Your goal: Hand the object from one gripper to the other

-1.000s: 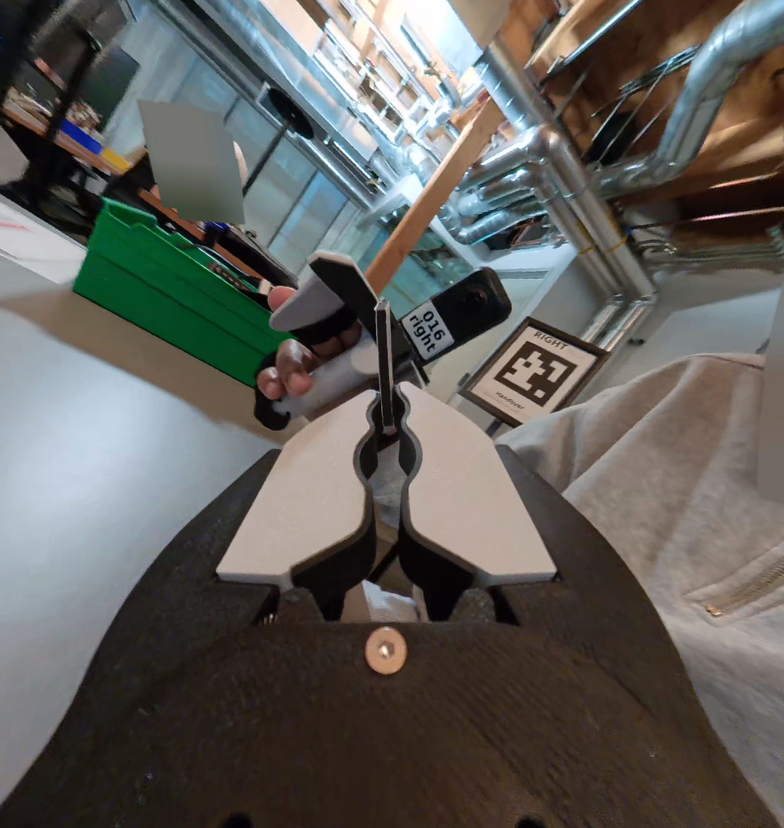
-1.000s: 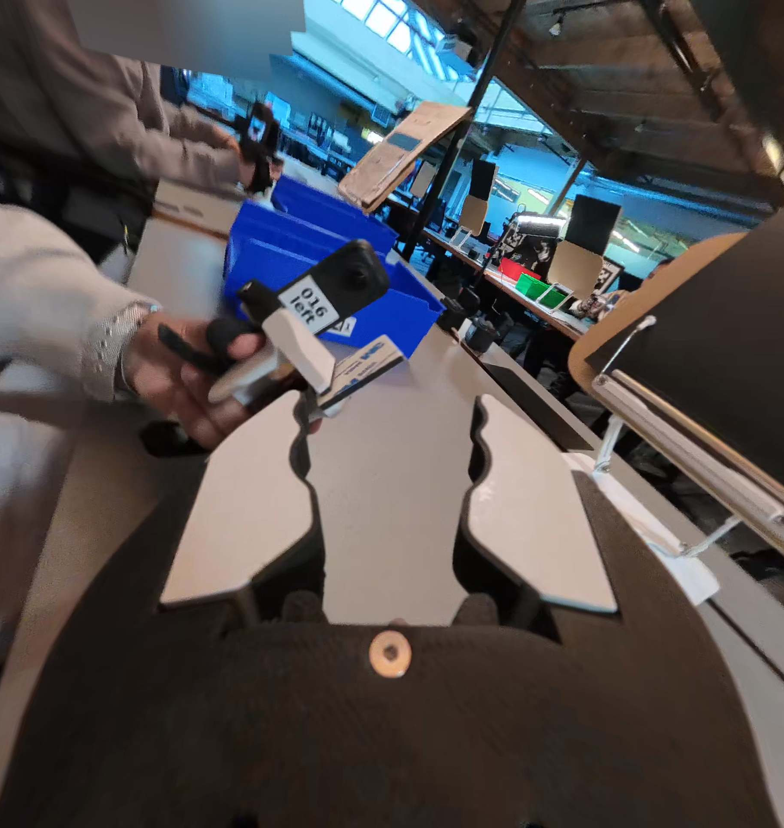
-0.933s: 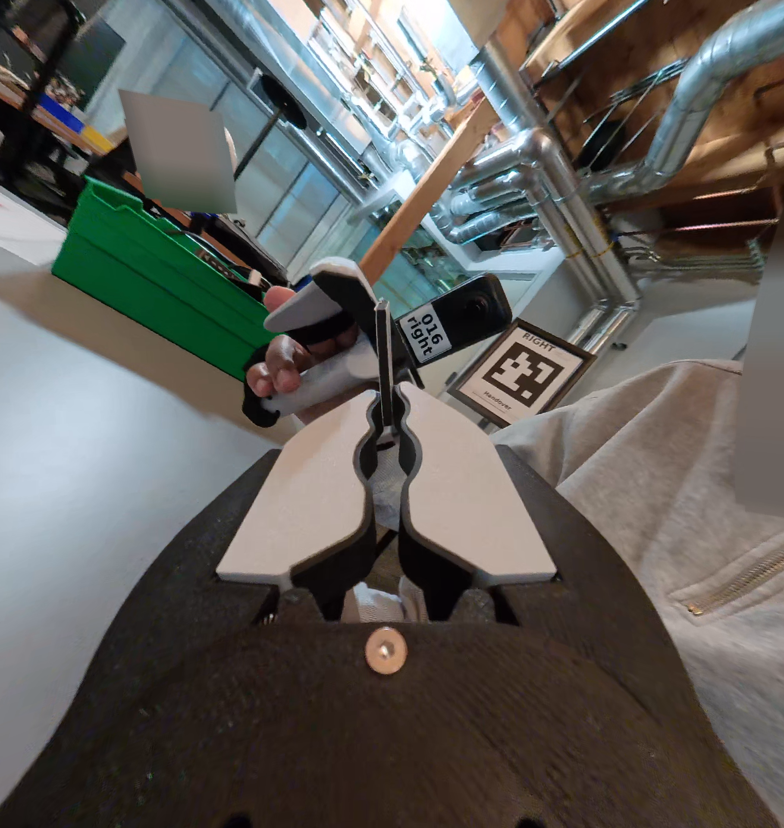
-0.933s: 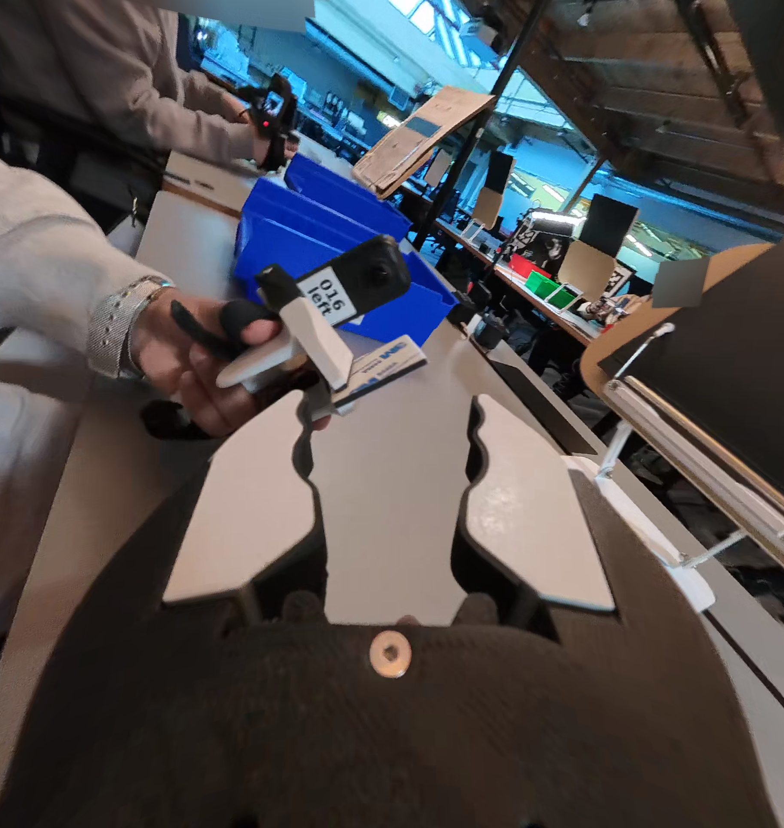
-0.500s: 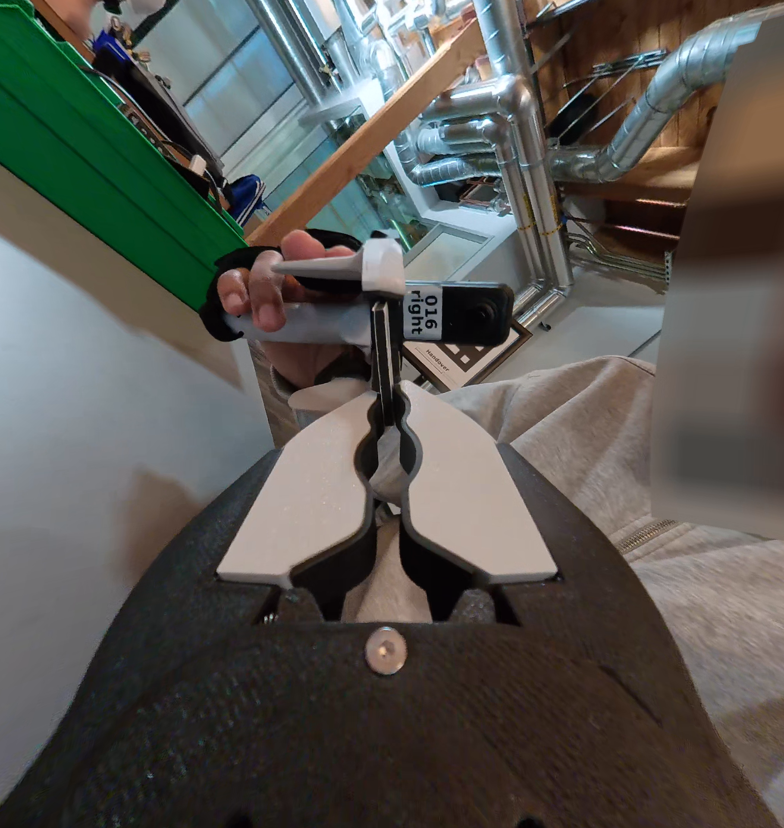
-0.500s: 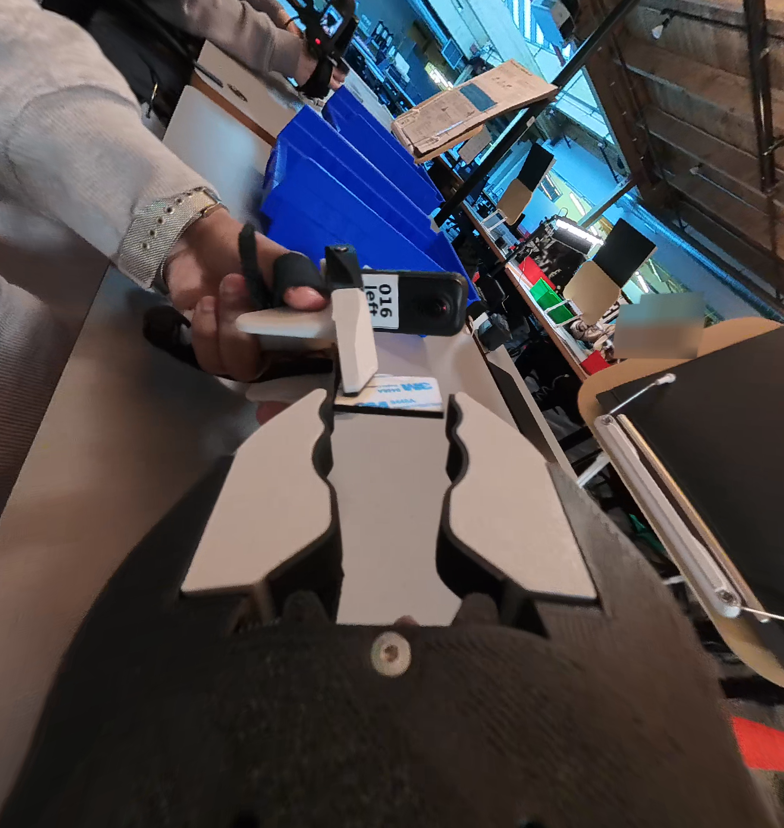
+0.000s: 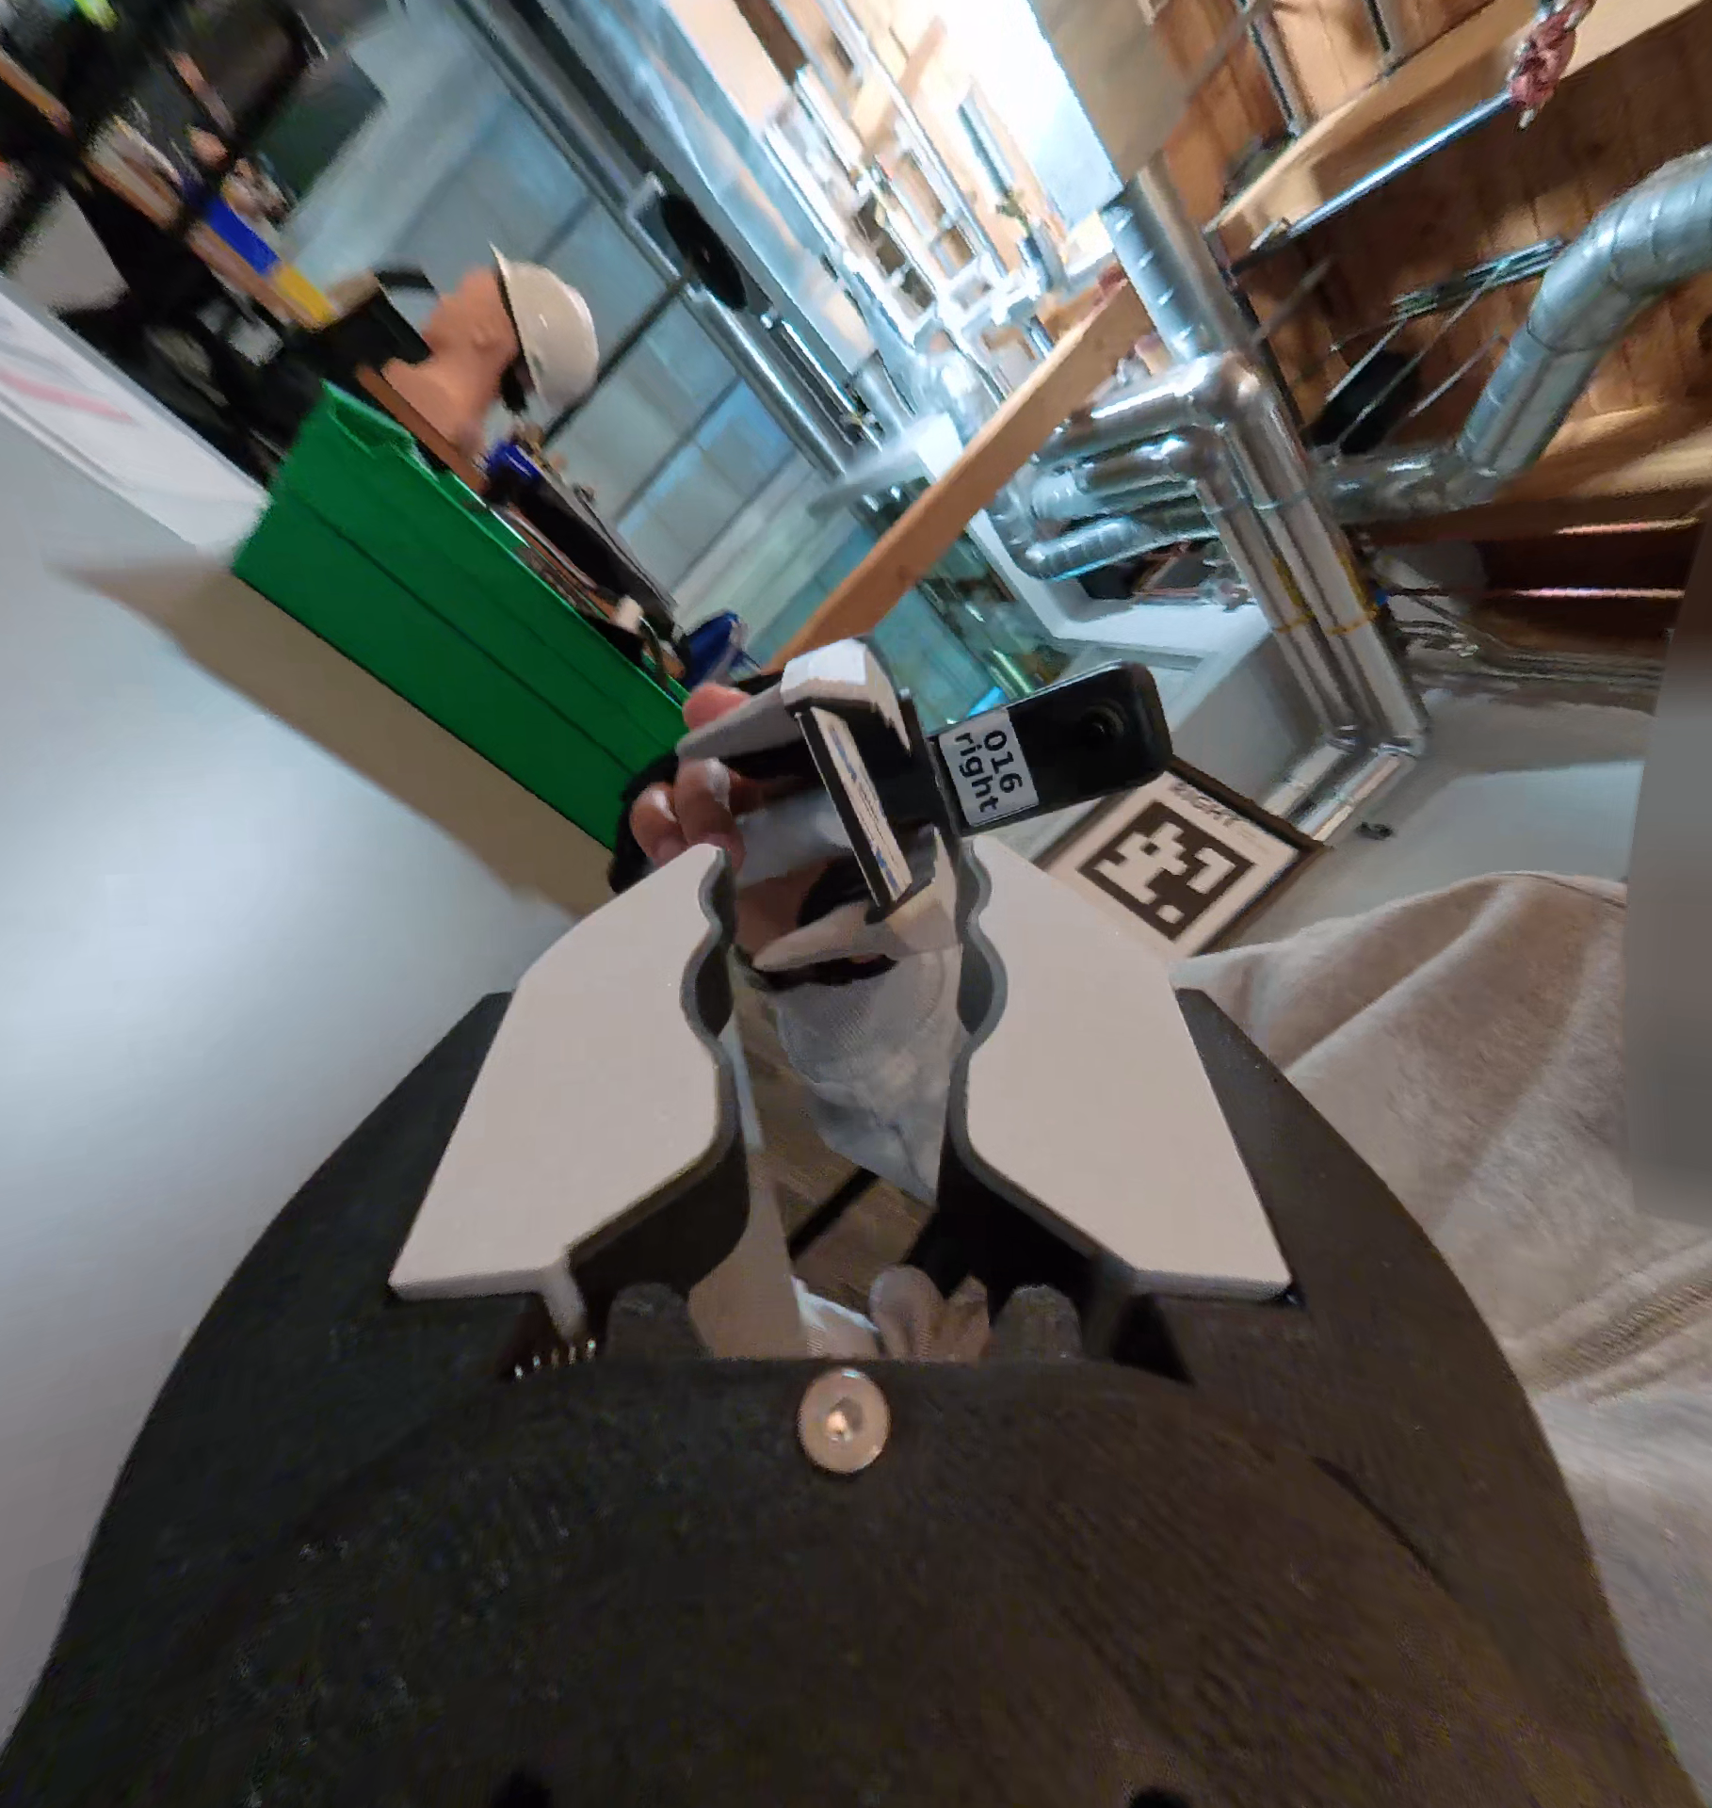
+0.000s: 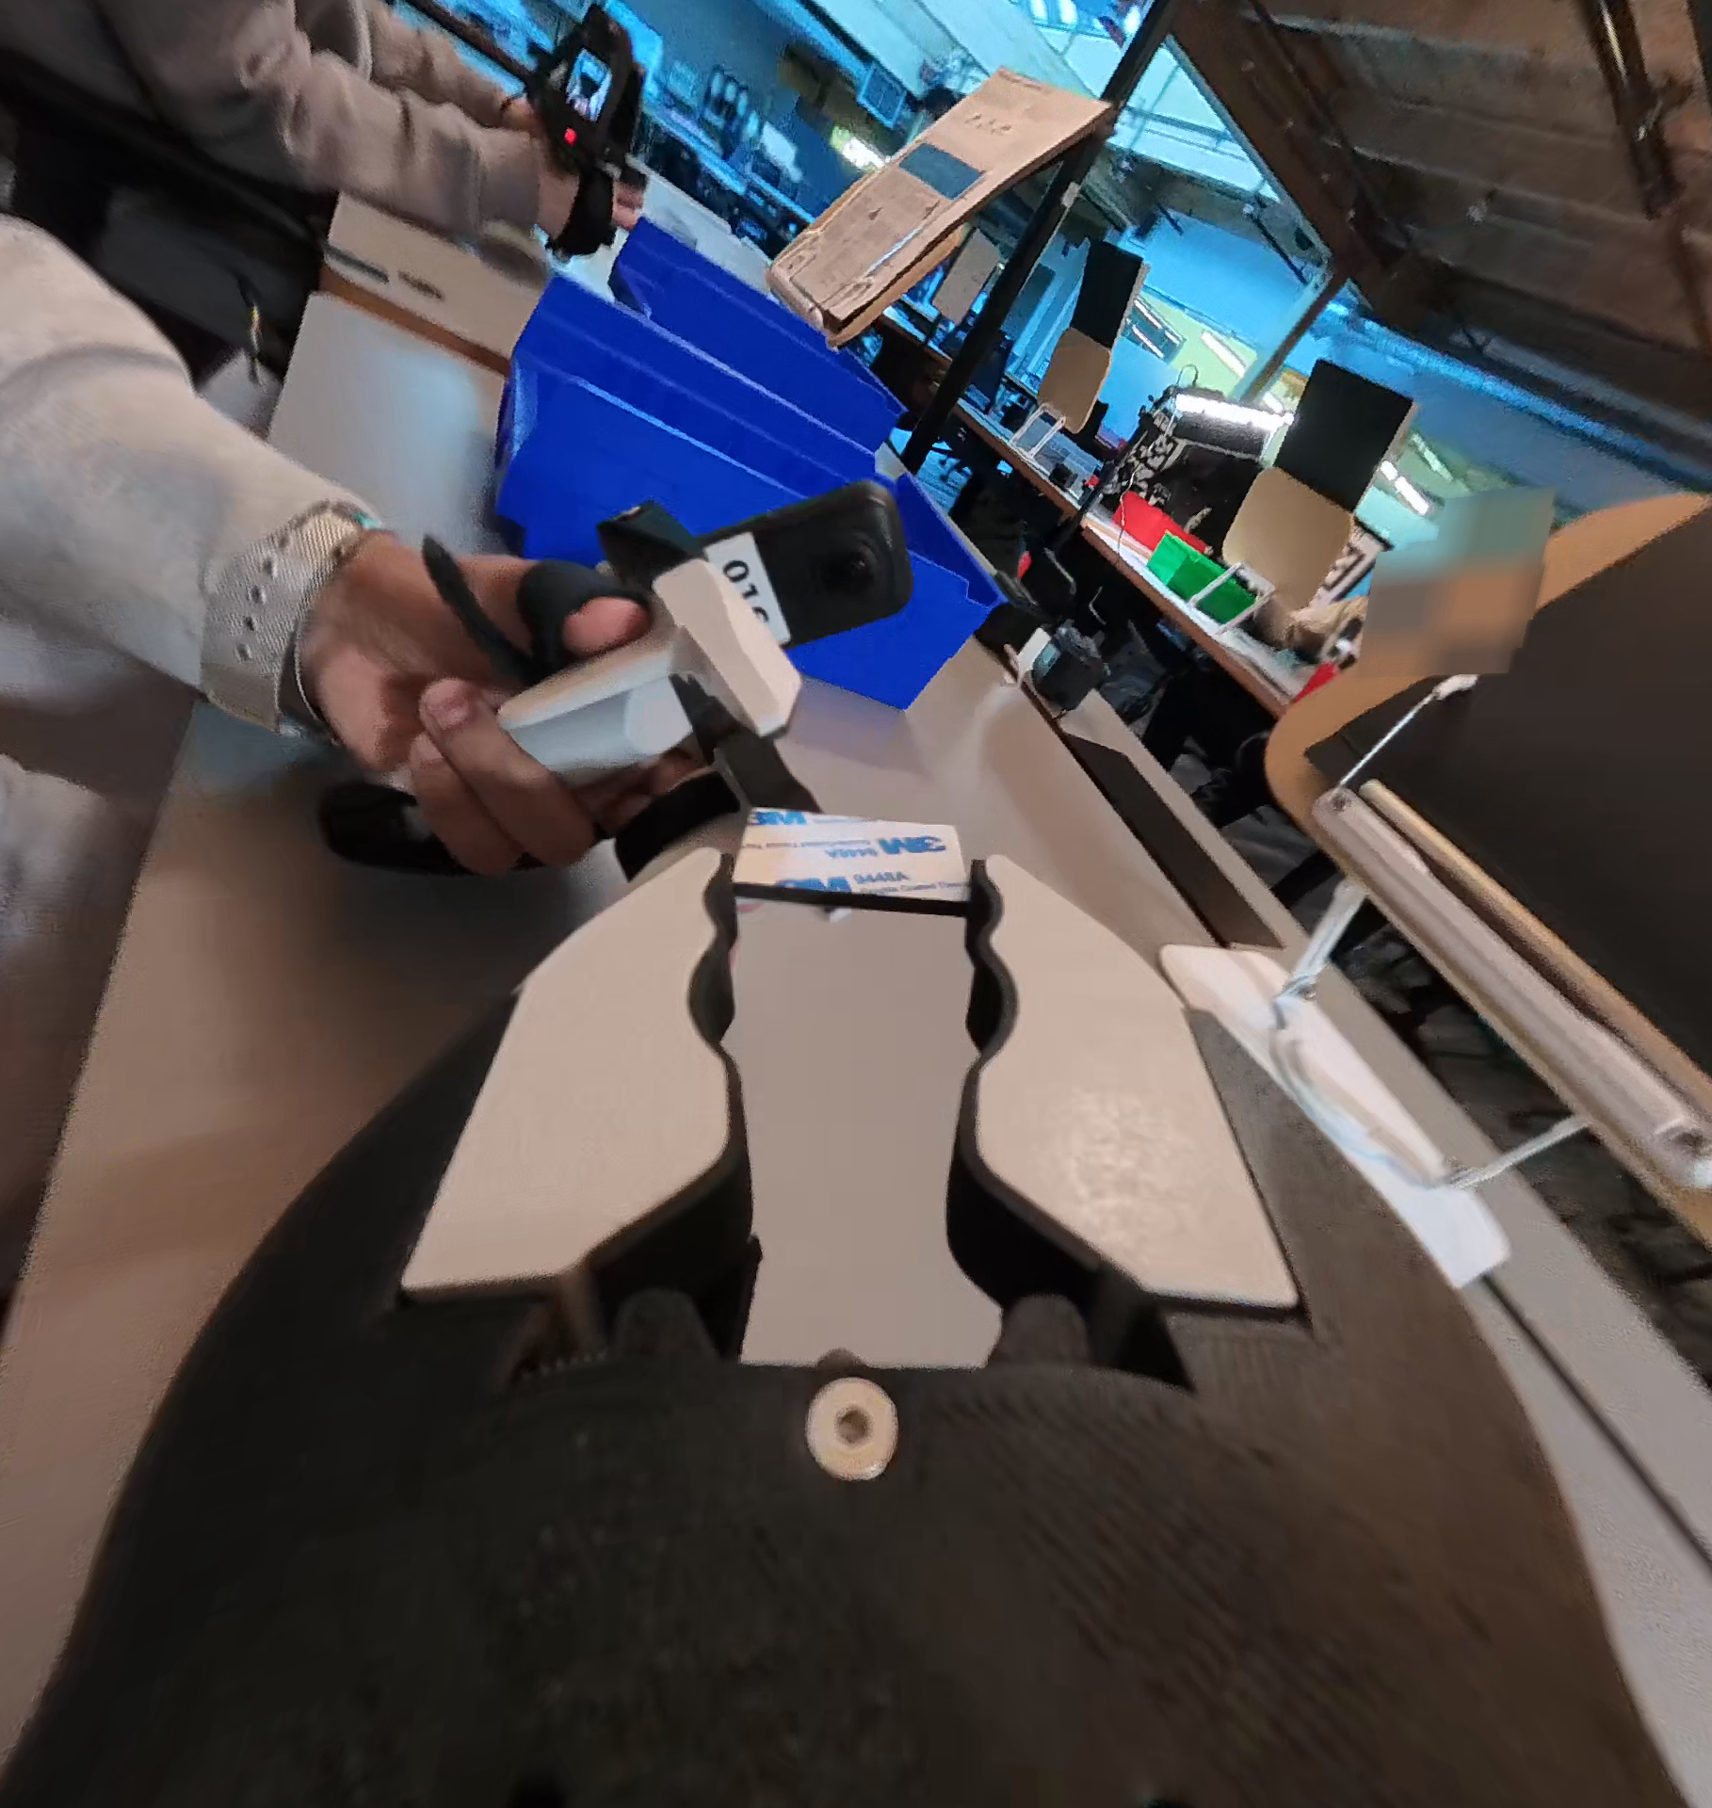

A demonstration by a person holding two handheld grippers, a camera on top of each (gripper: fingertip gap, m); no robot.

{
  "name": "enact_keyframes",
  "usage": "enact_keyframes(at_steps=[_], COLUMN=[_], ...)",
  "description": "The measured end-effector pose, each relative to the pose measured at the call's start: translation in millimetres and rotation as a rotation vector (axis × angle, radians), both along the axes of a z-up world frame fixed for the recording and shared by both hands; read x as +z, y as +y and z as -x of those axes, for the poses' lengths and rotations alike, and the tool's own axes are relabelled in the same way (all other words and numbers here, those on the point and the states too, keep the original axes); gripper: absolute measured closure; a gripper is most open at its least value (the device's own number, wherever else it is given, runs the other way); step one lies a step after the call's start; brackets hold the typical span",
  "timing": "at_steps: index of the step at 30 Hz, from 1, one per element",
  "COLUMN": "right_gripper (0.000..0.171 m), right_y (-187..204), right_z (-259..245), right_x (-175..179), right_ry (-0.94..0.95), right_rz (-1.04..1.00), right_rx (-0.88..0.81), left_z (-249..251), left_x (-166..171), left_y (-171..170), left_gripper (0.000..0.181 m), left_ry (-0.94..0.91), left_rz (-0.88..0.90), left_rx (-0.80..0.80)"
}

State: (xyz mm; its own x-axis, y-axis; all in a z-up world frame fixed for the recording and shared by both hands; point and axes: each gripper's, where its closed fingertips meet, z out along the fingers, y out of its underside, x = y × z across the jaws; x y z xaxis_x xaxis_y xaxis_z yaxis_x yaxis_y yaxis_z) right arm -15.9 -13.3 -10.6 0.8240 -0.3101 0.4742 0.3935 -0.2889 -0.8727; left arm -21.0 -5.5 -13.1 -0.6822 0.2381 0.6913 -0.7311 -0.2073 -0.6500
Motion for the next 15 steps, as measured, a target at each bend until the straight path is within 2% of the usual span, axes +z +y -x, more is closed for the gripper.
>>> enact_keyframes(at_steps=[1,4,9,12,15], right_gripper=[0.125,0.125,0.125,0.125,0.126], right_y=[-1.6,-4.9,-2.4,-6.0,-8.4], right_z=[-1.1,-4.2,0.7,1.0,-0.3], right_x=[0.8,-0.7,-7.8,-0.3,-3.8], right_ry=[0.047,0.25,0.801,0.994,1.149], right_rz=[-0.027,-0.098,-0.224,-0.343,-0.364], right_rx=[0.002,0.006,0.109,0.197,0.227], left_z=[-3.3,-5.2,5.4,6.1,-1.9], left_x=[0.8,-0.5,-6.3,-2.9,-5.8], left_y=[2.0,3.0,-7.4,-8.9,-6.8], left_gripper=[0.138,0.136,0.135,0.136,0.136], left_ry=[-0.032,-0.16,-0.439,-0.551,-0.654], left_rz=[-0.011,-0.083,-0.22,-0.24,-0.316], left_rx=[0.041,0.122,0.21,0.283,0.379])
